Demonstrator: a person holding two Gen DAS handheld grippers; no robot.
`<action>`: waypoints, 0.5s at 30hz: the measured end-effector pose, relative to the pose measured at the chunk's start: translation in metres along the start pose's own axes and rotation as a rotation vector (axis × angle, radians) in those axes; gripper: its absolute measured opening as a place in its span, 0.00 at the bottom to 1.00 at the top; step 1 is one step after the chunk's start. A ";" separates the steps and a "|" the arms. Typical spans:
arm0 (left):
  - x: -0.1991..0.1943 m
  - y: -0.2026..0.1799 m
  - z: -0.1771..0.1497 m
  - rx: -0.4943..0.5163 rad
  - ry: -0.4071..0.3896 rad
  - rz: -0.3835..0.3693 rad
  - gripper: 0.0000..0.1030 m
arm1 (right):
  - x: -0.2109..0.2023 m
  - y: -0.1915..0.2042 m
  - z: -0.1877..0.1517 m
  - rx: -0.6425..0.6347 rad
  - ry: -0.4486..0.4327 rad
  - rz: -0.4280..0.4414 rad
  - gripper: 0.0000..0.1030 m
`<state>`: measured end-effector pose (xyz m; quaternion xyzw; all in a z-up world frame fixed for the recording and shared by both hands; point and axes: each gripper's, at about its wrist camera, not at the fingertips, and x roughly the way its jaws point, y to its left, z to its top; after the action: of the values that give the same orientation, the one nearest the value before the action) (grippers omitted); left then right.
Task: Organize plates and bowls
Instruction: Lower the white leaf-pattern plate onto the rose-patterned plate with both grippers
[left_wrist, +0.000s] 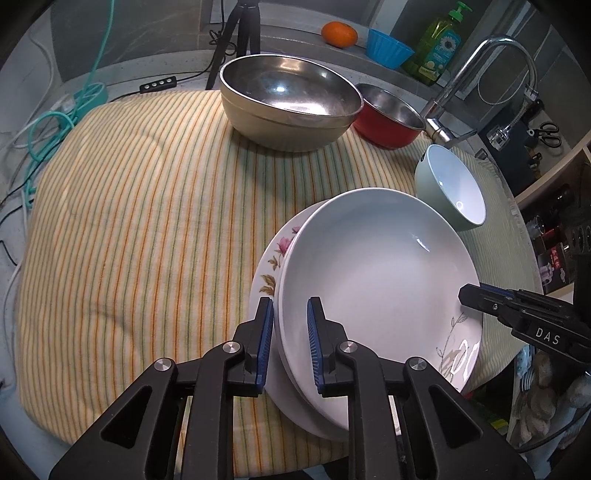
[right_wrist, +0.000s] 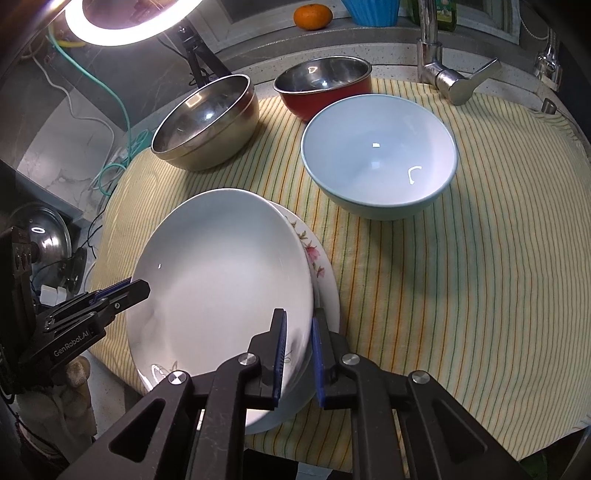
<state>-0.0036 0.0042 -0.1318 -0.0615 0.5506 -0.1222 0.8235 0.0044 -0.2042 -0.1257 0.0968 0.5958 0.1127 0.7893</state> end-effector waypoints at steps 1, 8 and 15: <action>0.000 0.000 0.000 -0.001 0.000 -0.001 0.16 | 0.000 0.000 0.000 0.000 0.000 -0.001 0.13; 0.000 0.000 0.000 -0.003 0.001 -0.003 0.16 | 0.001 0.003 0.000 -0.014 0.001 -0.005 0.16; -0.004 0.002 0.001 -0.011 -0.008 -0.008 0.16 | 0.001 0.002 0.000 -0.011 0.002 0.003 0.16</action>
<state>-0.0038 0.0071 -0.1280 -0.0688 0.5476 -0.1220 0.8249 0.0044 -0.2015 -0.1263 0.0932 0.5959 0.1174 0.7890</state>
